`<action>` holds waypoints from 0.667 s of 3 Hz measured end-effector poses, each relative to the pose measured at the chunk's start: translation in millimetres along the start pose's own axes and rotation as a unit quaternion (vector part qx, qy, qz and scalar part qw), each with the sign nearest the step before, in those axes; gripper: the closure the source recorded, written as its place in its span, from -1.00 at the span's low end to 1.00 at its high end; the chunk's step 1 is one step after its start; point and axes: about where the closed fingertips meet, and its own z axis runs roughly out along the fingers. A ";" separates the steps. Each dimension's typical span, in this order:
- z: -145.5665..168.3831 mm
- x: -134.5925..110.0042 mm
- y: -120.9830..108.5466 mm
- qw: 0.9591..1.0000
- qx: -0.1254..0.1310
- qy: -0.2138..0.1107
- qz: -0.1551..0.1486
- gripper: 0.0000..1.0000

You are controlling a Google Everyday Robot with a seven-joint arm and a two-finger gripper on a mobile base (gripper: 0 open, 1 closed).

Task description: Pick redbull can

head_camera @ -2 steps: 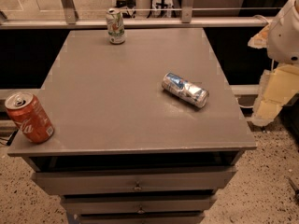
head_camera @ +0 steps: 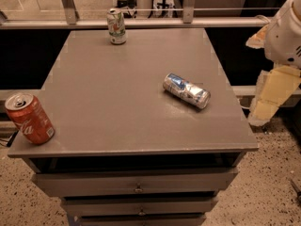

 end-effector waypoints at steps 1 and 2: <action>27.2 -15.5 -8.7 1.000 -0.006 -0.012 -0.001 -1.00; 85.4 -45.5 -33.2 0.999 -0.009 -0.027 0.016 -1.00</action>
Offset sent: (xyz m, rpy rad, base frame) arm 0.1317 0.0882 -0.1178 0.1202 0.0124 -0.0776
